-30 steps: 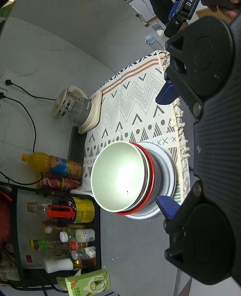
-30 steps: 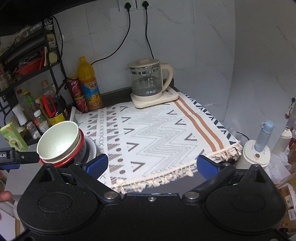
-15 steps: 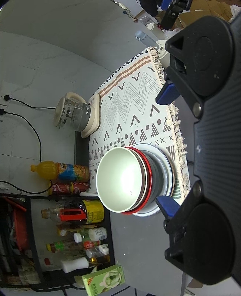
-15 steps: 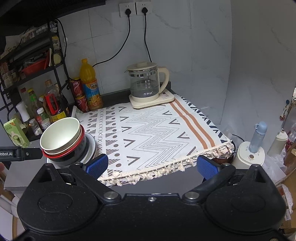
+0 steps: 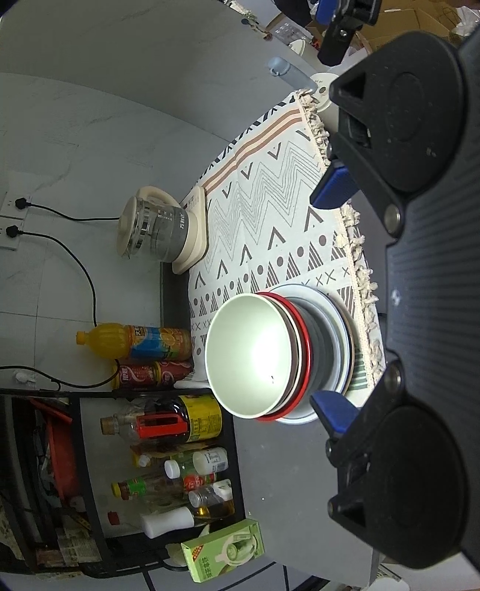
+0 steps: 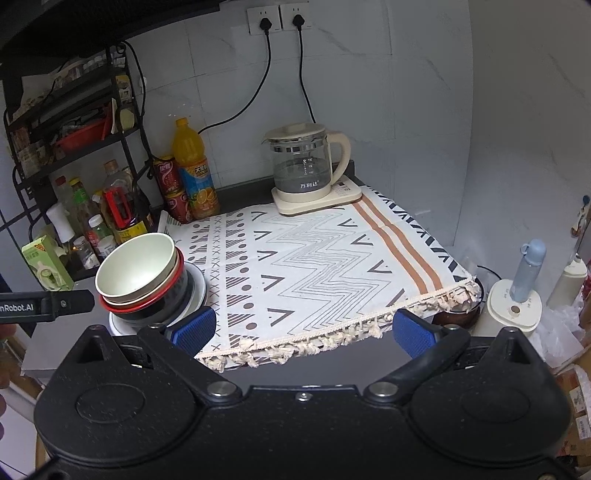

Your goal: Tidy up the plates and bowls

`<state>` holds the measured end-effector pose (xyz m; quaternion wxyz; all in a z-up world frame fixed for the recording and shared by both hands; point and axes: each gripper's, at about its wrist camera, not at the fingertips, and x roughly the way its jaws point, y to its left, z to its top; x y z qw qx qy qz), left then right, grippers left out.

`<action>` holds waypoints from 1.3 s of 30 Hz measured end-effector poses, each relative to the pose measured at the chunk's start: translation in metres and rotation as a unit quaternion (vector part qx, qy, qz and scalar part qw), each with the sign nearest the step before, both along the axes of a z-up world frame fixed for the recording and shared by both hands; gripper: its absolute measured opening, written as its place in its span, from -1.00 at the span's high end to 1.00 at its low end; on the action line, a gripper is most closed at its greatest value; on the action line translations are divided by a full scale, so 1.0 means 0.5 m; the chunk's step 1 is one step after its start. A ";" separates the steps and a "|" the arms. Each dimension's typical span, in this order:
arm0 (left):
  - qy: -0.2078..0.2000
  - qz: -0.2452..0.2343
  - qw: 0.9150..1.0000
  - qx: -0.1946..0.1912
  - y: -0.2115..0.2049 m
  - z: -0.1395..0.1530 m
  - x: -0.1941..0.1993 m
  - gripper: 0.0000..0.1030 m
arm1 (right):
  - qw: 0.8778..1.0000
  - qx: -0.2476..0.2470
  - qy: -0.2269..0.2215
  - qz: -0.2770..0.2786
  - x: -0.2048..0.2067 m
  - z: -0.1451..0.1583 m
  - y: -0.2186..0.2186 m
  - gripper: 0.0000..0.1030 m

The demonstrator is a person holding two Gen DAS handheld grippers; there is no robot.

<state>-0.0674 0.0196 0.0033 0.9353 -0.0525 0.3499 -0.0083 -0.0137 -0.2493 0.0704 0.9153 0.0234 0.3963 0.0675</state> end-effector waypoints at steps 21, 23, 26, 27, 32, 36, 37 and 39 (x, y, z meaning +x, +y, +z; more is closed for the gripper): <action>-0.002 0.004 1.000 0.008 0.000 0.003 0.007 -1.00 | 1.000 -0.002 0.007 0.012 0.012 -0.013 0.003 -0.98; 0.000 0.002 1.000 0.010 -0.002 0.003 0.008 -1.00 | 1.000 -0.002 0.006 0.011 0.011 -0.013 -0.001 -0.98; 0.002 0.005 1.000 0.008 -0.004 0.004 0.010 -1.00 | 1.000 -0.002 0.004 0.010 0.009 -0.013 -0.006 -0.98; 0.002 0.006 1.000 0.008 -0.003 0.003 0.010 -1.00 | 1.000 -0.002 0.003 0.010 0.009 -0.013 -0.008 -0.98; 0.001 0.006 1.000 0.008 -0.009 0.003 0.008 -1.00 | 1.000 -0.001 0.002 0.009 0.007 -0.012 -0.014 -0.98; 0.000 0.004 1.000 0.009 -0.015 0.002 0.007 -1.00 | 1.000 -0.002 0.002 0.009 0.008 -0.012 -0.015 -0.98; 0.000 0.004 1.000 0.009 -0.016 0.002 0.007 -1.00 | 1.000 -0.002 0.002 0.009 0.008 -0.012 -0.017 -0.98; 0.002 0.005 1.000 0.007 -0.017 0.002 0.008 -1.00 | 1.000 0.000 0.002 0.009 0.007 -0.012 -0.018 -0.98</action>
